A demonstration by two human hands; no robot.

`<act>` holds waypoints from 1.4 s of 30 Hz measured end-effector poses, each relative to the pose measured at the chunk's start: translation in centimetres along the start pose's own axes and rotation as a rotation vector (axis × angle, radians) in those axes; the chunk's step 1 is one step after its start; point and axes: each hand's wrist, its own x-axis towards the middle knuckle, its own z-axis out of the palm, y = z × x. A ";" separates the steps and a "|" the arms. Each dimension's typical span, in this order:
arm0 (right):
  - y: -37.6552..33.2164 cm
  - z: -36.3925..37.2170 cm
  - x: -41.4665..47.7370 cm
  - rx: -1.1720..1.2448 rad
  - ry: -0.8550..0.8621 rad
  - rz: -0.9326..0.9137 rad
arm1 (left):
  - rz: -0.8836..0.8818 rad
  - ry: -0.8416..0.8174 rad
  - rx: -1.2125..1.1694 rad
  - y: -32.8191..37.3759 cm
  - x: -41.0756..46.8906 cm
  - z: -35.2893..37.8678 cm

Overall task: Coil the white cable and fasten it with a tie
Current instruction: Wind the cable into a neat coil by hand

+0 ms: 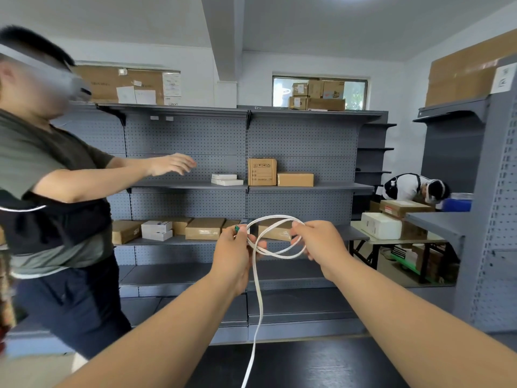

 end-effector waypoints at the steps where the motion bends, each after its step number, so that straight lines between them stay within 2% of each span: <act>1: 0.0 0.0 -0.1 0.001 -0.009 0.008 | 0.020 0.001 0.012 0.0 0.0 0.0; 7: -0.6 -0.3 -0.4 -0.084 -0.090 -0.048 | 0.125 -0.054 0.124 0.1 -0.1 0.3; 13: -0.5 -0.6 0.0 -0.045 -0.105 -0.004 | 0.048 -0.143 0.176 0.1 0.0 -0.5; 16: -0.4 -0.8 0.1 -0.019 -0.114 0.009 | 0.001 -0.212 0.128 0.3 -0.1 -0.9; 19: -0.4 -1.0 0.0 -0.061 -0.165 -0.045 | -0.028 -0.268 0.103 0.3 -0.2 -1.1; 23: -0.4 -0.9 -0.2 -0.178 -0.247 -0.151 | -0.031 -0.328 0.183 0.0 -0.5 -1.1; 28: -0.4 -0.9 -0.3 -0.141 -0.217 -0.097 | -0.027 -0.367 0.230 0.2 -0.7 -1.1; 33: -0.3 -0.6 -0.2 -0.058 -0.206 0.028 | 0.000 -0.348 0.243 0.3 -0.8 -1.1; 42: 0.0 -0.9 -0.7 -0.147 -0.195 -0.067 | 0.001 -0.211 0.152 1.5 -0.6 -1.6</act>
